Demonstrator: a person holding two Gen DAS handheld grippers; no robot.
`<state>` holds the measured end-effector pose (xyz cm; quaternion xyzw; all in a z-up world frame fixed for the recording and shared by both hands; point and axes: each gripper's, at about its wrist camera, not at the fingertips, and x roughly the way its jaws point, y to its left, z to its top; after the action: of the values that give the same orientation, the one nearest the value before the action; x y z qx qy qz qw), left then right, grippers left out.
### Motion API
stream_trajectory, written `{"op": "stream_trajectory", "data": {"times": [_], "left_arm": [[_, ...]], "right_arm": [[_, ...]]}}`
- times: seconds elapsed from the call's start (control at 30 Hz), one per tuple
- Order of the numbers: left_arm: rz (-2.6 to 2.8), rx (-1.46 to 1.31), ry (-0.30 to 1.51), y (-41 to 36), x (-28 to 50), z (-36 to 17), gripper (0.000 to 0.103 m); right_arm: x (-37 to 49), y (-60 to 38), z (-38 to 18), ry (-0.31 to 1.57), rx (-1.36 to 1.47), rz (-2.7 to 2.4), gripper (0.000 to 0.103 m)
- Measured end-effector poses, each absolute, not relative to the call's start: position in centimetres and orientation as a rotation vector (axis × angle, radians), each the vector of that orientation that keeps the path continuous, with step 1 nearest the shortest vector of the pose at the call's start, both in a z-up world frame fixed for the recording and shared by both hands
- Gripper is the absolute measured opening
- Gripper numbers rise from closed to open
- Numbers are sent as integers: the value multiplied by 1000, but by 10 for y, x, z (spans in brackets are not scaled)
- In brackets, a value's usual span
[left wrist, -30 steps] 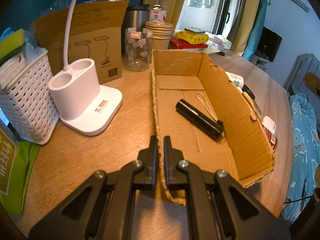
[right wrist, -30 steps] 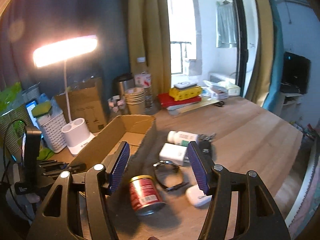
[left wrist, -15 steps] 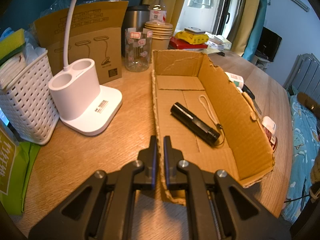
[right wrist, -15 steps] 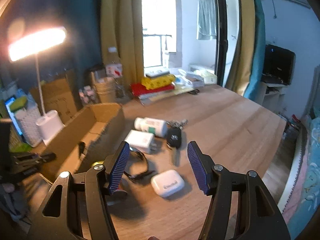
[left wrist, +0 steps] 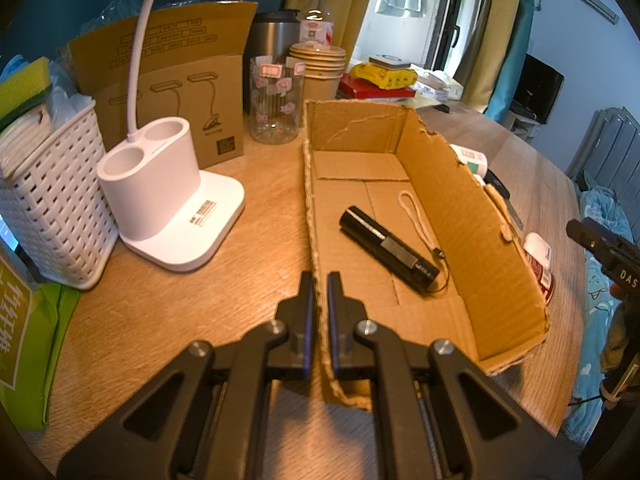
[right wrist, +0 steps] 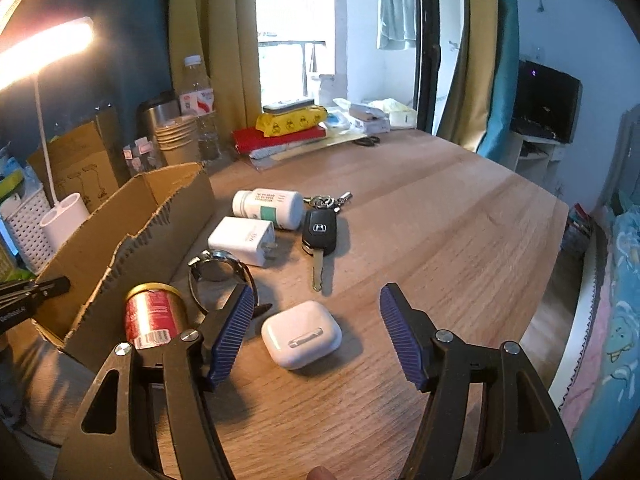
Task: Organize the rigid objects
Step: 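Move the right gripper to the white earbud case and close on it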
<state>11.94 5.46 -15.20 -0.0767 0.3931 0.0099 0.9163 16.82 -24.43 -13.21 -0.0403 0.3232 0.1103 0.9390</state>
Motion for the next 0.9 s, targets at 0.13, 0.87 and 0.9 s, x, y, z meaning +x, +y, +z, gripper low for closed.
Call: {"op": "stream_trajectory", "data": {"times": [0.13,0.87,0.9], "left_arm": [[20,-157,808,55,119,-152,6],[20,-158,808,55,119,-152,6],[20,-159,808,55,119,-152,6]], "right_arm": [[171,-243,-140,677,-87,231,69],[195,-220,-184,836,-166,258,69],[195,-219,-185,835,-170,256,69]]}}
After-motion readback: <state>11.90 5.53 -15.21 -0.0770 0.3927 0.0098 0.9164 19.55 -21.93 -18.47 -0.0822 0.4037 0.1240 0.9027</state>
